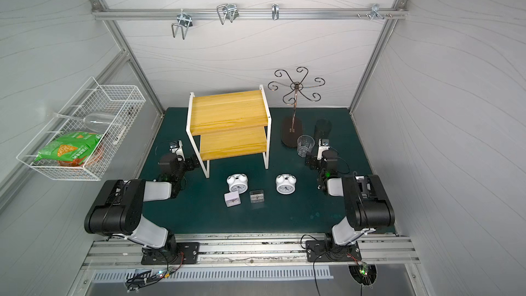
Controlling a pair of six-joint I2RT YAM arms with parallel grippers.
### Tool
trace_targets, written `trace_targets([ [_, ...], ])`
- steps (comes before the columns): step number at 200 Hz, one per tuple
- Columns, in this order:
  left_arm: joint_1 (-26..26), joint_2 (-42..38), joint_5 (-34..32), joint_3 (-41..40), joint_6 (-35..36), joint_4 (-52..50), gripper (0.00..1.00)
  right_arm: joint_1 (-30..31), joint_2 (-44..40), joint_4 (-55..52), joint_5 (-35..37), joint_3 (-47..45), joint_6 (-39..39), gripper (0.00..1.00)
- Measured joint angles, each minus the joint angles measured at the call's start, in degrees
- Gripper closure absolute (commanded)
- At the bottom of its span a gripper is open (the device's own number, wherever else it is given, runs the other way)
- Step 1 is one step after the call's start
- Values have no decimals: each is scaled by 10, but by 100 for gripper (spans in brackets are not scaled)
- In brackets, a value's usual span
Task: Place the alarm clocks on the shelf by style
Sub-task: Pick up the alarm from the center of the board.
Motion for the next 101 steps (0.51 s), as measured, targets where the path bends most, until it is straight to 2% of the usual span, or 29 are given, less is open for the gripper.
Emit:
trace_targets([
  [101, 0, 0, -2, 0, 4, 0, 0, 0, 0, 0, 0, 0, 0, 1],
])
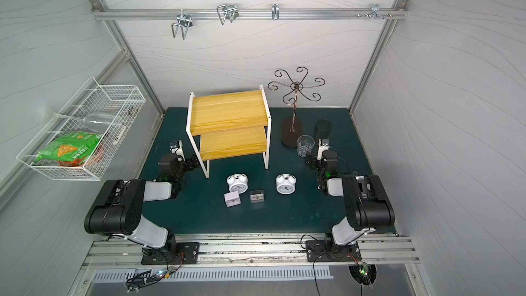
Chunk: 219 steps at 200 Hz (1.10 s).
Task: Place the alarm clocks on the shelf by style
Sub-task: Pick up the alarm from the center of the board.
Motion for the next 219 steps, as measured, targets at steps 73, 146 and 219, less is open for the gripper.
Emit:
trace_targets([
  [73, -12, 0, -10, 0, 9, 0, 0, 1, 0, 0, 3, 0, 0, 1],
  [146, -14, -74, 14, 0, 28, -52, 1, 20, -139, -210, 1, 72, 21, 1],
  [219, -7, -223, 98, 32, 55, -274, 1, 129, -329, -537, 18, 181, 93, 1],
])
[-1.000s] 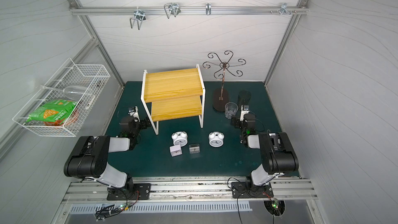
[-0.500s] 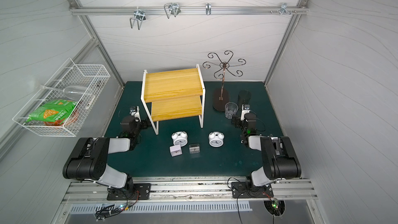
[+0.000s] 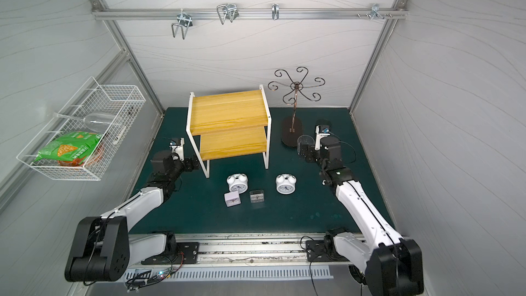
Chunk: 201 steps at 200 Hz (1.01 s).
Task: Place the alarm clocks on the shelf by style
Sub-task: Pick up the alarm from the center of the board.
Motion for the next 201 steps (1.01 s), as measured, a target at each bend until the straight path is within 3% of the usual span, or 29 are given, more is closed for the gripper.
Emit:
trace_targets([
  [53, 28, -115, 47, 30, 36, -175, 0, 97, -48, -152, 17, 35, 73, 1],
  [105, 32, -144, 130, 113, 97, -378, 1, 226, -65, -225, 73, 24, 165, 1],
  [158, 32, -187, 258, 195, 155, -575, 1, 356, -117, -235, 163, -44, 259, 1],
  [201, 13, -204, 382, 231, 145, -649, 1, 412, -80, -188, 195, -108, 308, 1],
])
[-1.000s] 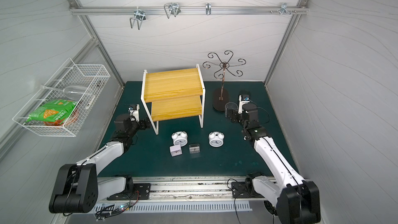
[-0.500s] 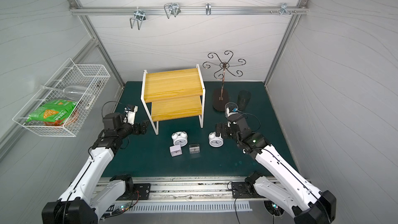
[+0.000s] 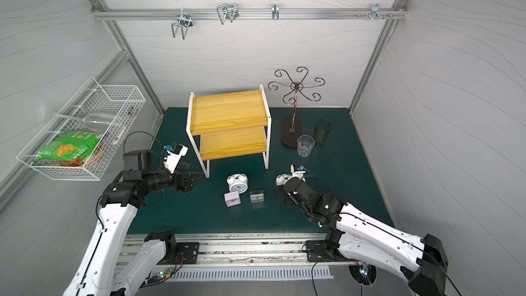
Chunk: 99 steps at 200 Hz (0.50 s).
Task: Place the alarm clocks on the shelf by style
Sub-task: Pick up the alarm from the center of the board.
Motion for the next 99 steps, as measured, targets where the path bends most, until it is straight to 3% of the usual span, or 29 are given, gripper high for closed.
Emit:
trace_targets([
  [27, -30, -2, 25, 0, -12, -13, 1, 27, 13, 49, 31, -42, 29, 1],
  [99, -102, -12, 18, -35, -31, 13, 1, 39, 21, 207, 87, -148, 42, 1],
])
